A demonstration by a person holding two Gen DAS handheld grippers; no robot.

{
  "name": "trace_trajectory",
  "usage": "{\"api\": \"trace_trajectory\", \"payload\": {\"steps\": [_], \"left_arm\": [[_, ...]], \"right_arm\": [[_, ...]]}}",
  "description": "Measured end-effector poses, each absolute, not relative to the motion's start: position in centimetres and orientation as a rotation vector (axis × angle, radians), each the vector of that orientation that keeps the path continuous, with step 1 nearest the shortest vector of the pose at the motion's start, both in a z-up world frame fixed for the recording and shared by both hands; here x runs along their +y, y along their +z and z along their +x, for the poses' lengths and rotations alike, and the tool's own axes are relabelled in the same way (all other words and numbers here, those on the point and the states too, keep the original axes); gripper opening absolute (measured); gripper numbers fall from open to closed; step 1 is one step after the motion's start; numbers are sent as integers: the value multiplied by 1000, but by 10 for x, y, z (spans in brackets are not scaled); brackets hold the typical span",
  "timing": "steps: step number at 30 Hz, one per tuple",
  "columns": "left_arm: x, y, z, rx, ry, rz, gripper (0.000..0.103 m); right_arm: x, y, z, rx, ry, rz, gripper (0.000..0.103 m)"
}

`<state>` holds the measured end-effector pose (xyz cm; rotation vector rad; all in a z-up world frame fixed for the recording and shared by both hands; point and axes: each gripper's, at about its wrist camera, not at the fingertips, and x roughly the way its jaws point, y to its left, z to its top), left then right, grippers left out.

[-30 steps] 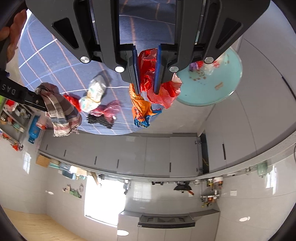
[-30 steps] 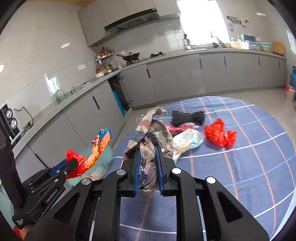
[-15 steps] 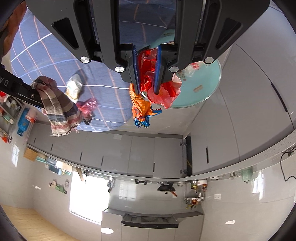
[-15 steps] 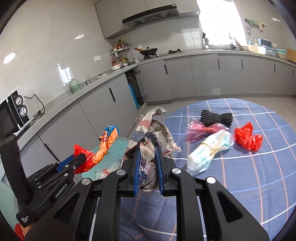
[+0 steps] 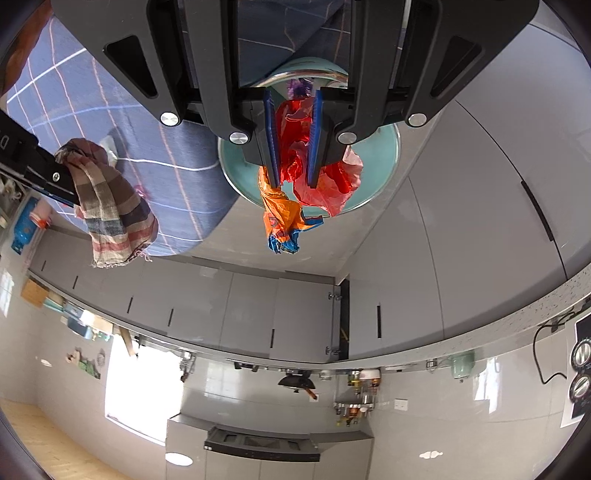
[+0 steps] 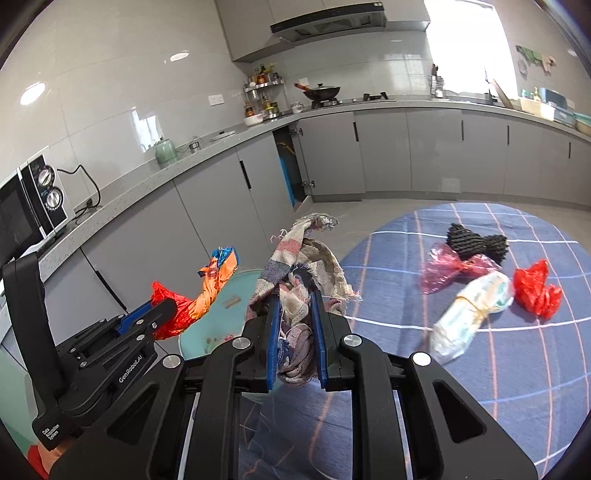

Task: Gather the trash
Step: 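Lift the checked cloth with the right tool and carry both items over the bucket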

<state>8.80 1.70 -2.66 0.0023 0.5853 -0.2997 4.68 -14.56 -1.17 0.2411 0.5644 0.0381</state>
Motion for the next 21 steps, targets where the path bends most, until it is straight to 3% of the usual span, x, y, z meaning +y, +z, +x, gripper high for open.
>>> {"api": "trace_trajectory", "payload": {"steps": [21], "left_arm": [[36,-63,134,697,-247,-41,15]], "right_arm": [[-104,-50,110,672,81,179,17]]}}
